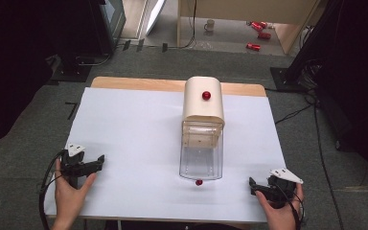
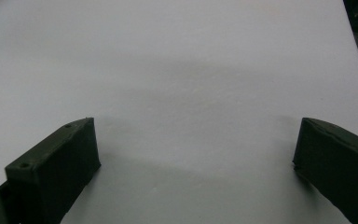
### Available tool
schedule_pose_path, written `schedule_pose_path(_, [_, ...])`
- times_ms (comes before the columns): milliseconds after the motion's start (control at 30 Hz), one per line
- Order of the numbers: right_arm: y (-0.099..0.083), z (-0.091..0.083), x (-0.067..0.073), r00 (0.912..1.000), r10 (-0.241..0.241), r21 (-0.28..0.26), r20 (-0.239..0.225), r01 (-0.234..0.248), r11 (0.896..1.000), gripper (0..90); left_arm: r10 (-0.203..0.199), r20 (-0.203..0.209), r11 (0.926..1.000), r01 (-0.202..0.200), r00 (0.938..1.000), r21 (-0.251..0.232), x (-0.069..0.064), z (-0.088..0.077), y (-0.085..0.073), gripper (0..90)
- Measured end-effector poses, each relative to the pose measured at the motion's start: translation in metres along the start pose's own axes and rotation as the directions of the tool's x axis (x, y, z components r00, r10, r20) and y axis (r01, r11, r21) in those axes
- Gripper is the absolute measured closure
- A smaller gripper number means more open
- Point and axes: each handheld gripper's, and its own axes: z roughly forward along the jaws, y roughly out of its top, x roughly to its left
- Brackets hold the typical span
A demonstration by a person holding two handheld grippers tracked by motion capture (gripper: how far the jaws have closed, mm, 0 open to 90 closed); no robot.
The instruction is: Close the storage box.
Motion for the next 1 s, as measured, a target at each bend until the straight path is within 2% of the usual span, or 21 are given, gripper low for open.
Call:
schedule_pose_path(100, [-0.001, -0.002, 0.004, 0.9993, 0.027, -0.002, 0.027, -0.027, 1.000, 3.2, 0.000, 0.000, 1.0000, 0.000, 1.0000, 0.000, 0.000, 0.000, 0.000, 13.8])
schedule_pose_path(133, [-0.002, -0.007, 0.009, 0.9983, 0.032, -0.023, 0.049, -0.031, 0.999, 14.0, 0.001, 0.000, 1.0000, -0.001, 1.0000, 0.000, 0.000, 0.000, 0.000, 13.7])
schedule_pose_path(267, [-0.002, -0.013, 0.020, 0.9985, 0.010, -0.040, 0.054, -0.008, 0.999, 14.0, 0.001, -0.001, 1.0000, -0.001, 1.0000, 0.000, 0.000, 0.000, 0.000, 13.8])
schedule_pose_path(367, [0.000, -0.023, 0.037, 1.0000, 0.006, -0.063, 0.000, -0.006, 0.998, 14.1, 0.001, -0.001, 1.0000, -0.001, 1.0000, 0.000, 0.000, 0.000, 0.000, 13.7])
schedule_pose_path(433, [0.001, -0.024, 0.040, 0.9999, 0.008, -0.064, -0.011, -0.009, 0.998, 14.2, 0.001, -0.001, 1.0000, -0.001, 1.0000, 0.000, 0.000, 0.000, 0.000, 13.8])
schedule_pose_path(467, [0.002, -0.029, 0.049, 0.9990, 0.006, -0.065, -0.043, -0.009, 0.998, 14.2, 0.001, -0.002, 1.0000, -0.001, 1.0000, -0.001, 0.000, 0.000, 0.000, 13.8])
schedule_pose_path(500, [0.002, -0.029, 0.049, 0.9990, 0.006, -0.065, -0.043, -0.009, 0.998, 14.2, 0.001, -0.002, 1.0000, -0.001, 1.0000, -0.001, 0.000, 0.000, 0.000, 13.8])
schedule_pose_path(600, [0.004, -0.034, 0.064, 0.9970, -0.020, -0.070, -0.075, 0.014, 0.997, 14.1, 0.001, -0.002, 1.0000, -0.001, 1.0000, -0.001, 0.000, 0.000, 0.000, 13.8])
schedule_pose_path(667, [0.006, -0.038, 0.079, 0.9925, -0.043, -0.070, -0.115, 0.035, 0.997, 13.6, 0.001, -0.002, 1.0000, -0.001, 1.0000, -0.001, 0.000, 0.000, 0.000, 13.8])
schedule_pose_path(767, [0.007, -0.040, 0.087, 0.9893, -0.057, -0.070, -0.134, 0.048, 0.996, 13.2, 0.001, -0.001, 1.0000, -0.001, 1.0000, 0.000, 0.000, 0.000, 0.000, 13.8])
schedule_pose_path(867, [0.008, -0.044, 0.106, 0.9818, -0.080, -0.079, -0.172, 0.067, 0.995, 13.2, 0.001, -0.002, 1.0000, -0.001, 1.0000, 0.000, 0.000, 0.000, 0.000, 13.7])
schedule_pose_path(1000, [0.009, -0.045, 0.115, 0.9767, -0.082, -0.083, -0.198, 0.066, 0.994, 13.2, 0.001, -0.002, 1.0000, -0.001, 1.0000, -0.001, 0.000, 0.000, 0.000, 13.8])
